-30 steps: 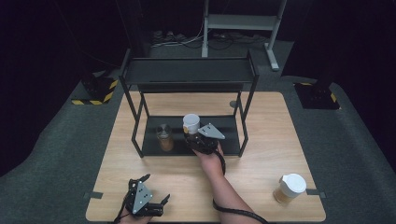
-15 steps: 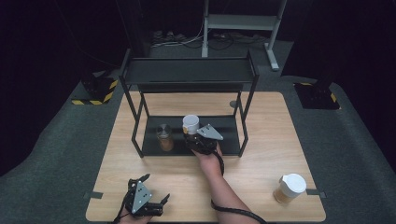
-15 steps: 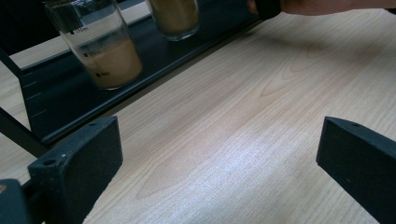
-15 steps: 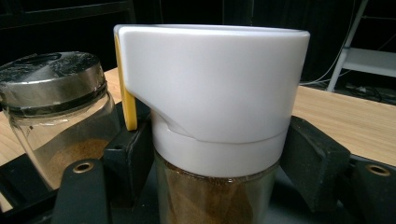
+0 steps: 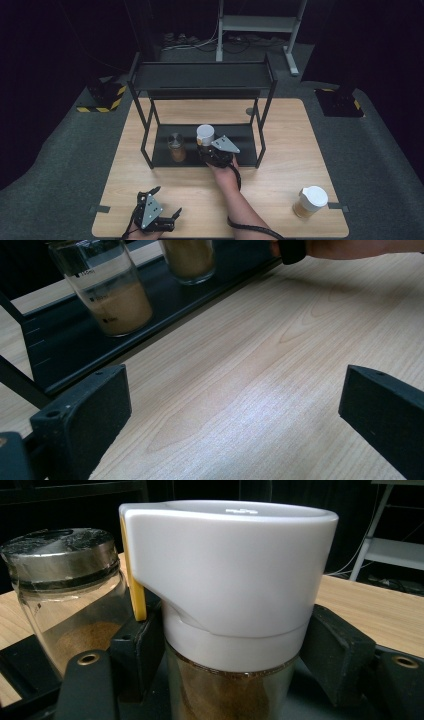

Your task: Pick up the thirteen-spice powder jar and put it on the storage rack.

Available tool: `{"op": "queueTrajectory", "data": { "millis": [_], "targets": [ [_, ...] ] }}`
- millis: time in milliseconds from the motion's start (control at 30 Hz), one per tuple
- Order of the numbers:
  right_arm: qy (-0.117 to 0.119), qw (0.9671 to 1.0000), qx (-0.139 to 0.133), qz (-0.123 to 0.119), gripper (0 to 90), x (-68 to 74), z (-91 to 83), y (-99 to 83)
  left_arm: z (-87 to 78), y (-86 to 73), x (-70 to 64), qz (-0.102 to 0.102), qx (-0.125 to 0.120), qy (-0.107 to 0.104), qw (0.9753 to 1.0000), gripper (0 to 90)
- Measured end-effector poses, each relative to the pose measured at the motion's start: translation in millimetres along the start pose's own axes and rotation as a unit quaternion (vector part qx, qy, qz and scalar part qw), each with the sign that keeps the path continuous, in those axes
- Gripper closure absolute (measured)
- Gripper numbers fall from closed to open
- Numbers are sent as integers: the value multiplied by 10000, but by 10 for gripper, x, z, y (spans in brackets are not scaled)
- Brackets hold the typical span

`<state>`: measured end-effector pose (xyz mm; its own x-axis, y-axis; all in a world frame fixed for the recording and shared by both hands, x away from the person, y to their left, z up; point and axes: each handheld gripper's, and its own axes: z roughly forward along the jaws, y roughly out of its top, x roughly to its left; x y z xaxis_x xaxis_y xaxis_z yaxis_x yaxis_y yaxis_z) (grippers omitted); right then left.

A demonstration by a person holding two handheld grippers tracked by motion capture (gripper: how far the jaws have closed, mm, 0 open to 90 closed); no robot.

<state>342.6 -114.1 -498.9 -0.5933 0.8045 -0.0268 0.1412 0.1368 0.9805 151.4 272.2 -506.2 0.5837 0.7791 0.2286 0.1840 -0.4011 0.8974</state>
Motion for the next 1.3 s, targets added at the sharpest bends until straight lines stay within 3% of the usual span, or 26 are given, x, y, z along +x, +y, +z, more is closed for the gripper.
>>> {"op": "queueTrajectory", "data": {
  "millis": [733, 933, 1300],
  "targets": [
    [6, 10000, 78, -51, 291, 9, -18, 11, -1, -1, -7, 15, -4, 11, 10000, 8],
    [-152, 9995, 261, 53, 130, 33, 5, 64, -1, -3, 2, -12, -7, 2, 10000, 7],
    [-62, 9996, 256, 90, 0, 24, -13, 70, 1, 0, 0, 3, 1, -2, 10000, 8]
  ]
}}
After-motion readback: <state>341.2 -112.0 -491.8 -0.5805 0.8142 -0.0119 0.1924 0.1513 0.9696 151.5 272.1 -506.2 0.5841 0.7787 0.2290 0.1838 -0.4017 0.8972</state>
